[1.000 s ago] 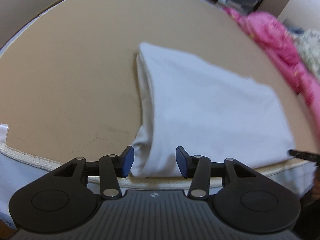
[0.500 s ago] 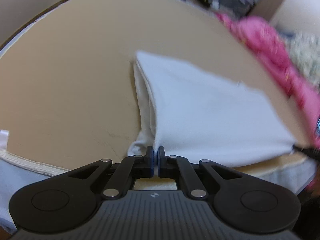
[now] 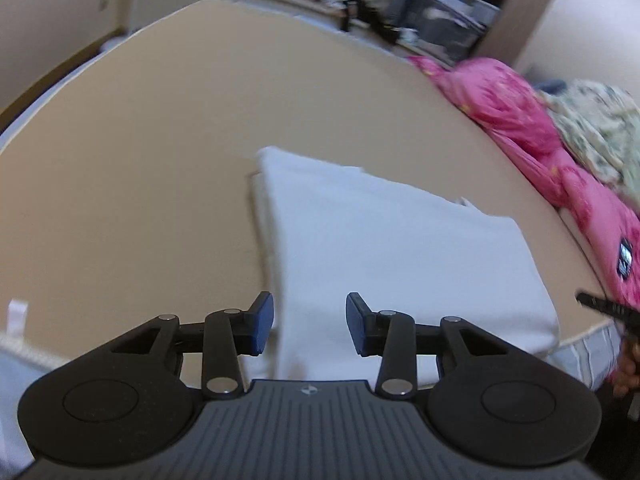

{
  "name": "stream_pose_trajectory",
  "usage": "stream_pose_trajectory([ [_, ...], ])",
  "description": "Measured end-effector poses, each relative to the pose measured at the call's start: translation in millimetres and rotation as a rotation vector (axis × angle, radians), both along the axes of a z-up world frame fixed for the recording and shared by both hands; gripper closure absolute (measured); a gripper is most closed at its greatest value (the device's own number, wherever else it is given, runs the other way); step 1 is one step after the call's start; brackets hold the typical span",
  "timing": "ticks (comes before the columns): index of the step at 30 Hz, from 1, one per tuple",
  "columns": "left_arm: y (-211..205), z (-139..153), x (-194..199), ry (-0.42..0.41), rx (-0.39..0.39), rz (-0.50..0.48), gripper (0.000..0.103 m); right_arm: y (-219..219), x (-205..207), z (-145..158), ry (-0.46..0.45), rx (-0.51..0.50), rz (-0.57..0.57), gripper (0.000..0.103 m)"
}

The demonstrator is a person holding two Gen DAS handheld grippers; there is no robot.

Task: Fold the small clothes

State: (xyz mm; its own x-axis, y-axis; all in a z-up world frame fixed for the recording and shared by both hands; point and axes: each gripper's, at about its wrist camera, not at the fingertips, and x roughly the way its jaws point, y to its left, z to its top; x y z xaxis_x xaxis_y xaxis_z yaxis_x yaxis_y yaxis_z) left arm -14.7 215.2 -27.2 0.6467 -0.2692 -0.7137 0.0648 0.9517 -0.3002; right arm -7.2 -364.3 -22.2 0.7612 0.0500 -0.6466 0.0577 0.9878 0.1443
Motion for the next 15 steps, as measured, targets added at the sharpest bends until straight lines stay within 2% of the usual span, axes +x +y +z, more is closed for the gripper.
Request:
stream_pose_trajectory([
  [1,-6,-2,2,0.001,0.008,-0.017,0.059,2,0,-2,0.01,0.028,0.027,0.061],
  [4,-19,-18,11,0.076,0.047,-0.039,0.06,9,14,-24,0.128,0.07,0.062,0.06],
  [7,-24,-53,26,0.266,0.179,-0.001,0.062,12,24,-53,0.292,-0.019,0.059,0.059],
  [8,-21,-58,25,0.293,0.186,0.014,0.062,12,26,-61,0.325,-0.05,0.049,0.059],
  [12,-15,-43,18,0.212,0.127,0.035,0.062,8,21,-57,0.287,-0.016,0.043,0.058],
  [15,-10,-41,14,0.209,0.112,0.057,0.061,6,16,-56,0.293,-0.026,0.029,0.057],
])
